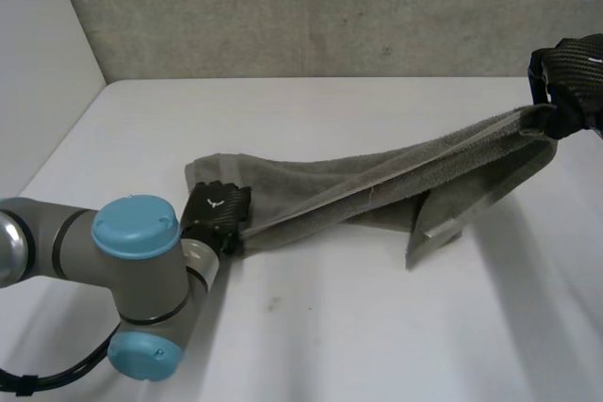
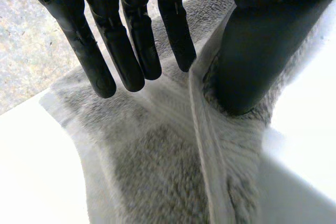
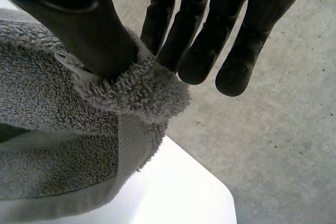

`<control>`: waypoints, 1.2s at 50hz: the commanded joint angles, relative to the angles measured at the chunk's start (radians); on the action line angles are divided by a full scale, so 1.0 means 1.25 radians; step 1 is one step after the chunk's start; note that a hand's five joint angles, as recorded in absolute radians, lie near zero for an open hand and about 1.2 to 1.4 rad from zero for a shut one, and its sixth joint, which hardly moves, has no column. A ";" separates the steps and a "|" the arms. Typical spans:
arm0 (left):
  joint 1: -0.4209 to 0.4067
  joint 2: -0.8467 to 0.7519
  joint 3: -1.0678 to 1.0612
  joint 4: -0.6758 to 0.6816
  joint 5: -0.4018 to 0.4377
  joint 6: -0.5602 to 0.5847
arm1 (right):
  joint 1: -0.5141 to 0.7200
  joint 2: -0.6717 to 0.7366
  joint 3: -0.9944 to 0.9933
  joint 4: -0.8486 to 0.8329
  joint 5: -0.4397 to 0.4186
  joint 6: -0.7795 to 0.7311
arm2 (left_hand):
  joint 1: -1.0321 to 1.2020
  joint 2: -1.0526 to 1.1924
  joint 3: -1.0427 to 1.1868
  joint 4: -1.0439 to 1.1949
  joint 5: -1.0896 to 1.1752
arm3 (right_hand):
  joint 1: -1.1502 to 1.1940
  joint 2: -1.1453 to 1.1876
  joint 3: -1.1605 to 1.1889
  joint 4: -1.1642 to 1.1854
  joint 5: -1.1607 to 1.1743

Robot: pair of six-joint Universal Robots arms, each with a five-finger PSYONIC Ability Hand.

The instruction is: Fold the towel.

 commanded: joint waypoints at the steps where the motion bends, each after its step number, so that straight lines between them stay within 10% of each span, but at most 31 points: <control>1: 0.008 0.046 -0.041 0.001 0.004 0.027 | -0.020 0.002 0.000 -0.001 -0.011 0.000 | 0.109 0.110 0.110 0.109 0.111 | 0.076 0.084 0.055 0.047 0.076; 23: 0.110 0.302 -0.167 -0.004 0.114 0.151 | -0.019 0.006 -0.019 0.123 -0.020 -0.044 | 0.471 0.471 0.471 0.471 0.473 | 0.076 0.084 0.055 0.047 0.076; 36: 0.207 0.660 -0.041 -0.320 0.198 0.197 | -0.022 -0.086 -0.164 0.365 -0.057 -0.164 | 0.471 0.471 0.471 0.471 0.473 | 0.076 0.084 0.055 0.047 0.076; 47: 0.241 0.621 -0.005 -0.400 0.240 0.205 | -0.013 -0.022 -0.225 0.534 -0.073 -0.246 | 0.471 0.471 0.471 0.471 0.473 | 0.076 0.084 0.055 0.047 0.076; 60: 0.237 0.216 0.208 -0.400 0.251 0.203 | 0.112 0.321 -0.371 0.455 0.021 -0.305 | 0.471 0.471 0.471 0.471 0.473 | 0.076 0.084 0.055 0.047 0.076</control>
